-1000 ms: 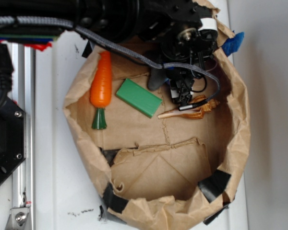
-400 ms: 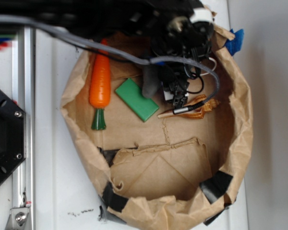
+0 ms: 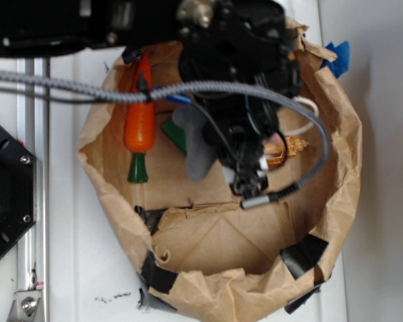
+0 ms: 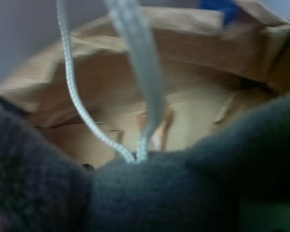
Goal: Grab the gray animal.
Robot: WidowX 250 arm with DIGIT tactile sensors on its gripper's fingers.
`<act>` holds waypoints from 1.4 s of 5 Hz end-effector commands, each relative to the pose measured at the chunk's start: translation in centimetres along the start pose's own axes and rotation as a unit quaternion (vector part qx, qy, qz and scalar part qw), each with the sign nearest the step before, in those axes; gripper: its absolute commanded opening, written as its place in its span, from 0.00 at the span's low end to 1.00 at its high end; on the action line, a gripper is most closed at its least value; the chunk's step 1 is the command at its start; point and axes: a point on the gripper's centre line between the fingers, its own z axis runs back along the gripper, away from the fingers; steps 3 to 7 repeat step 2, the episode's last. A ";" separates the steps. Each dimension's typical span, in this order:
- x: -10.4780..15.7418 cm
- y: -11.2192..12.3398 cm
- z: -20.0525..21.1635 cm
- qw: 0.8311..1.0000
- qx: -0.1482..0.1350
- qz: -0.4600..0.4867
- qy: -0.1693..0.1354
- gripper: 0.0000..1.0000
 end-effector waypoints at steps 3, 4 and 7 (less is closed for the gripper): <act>-1.4 -0.4 1.5 1.000 0.015 0.018 0.006 0.00; -1.4 -0.4 1.5 1.000 0.015 0.018 0.006 0.00; -1.4 -0.4 1.5 1.000 0.015 0.018 0.006 0.00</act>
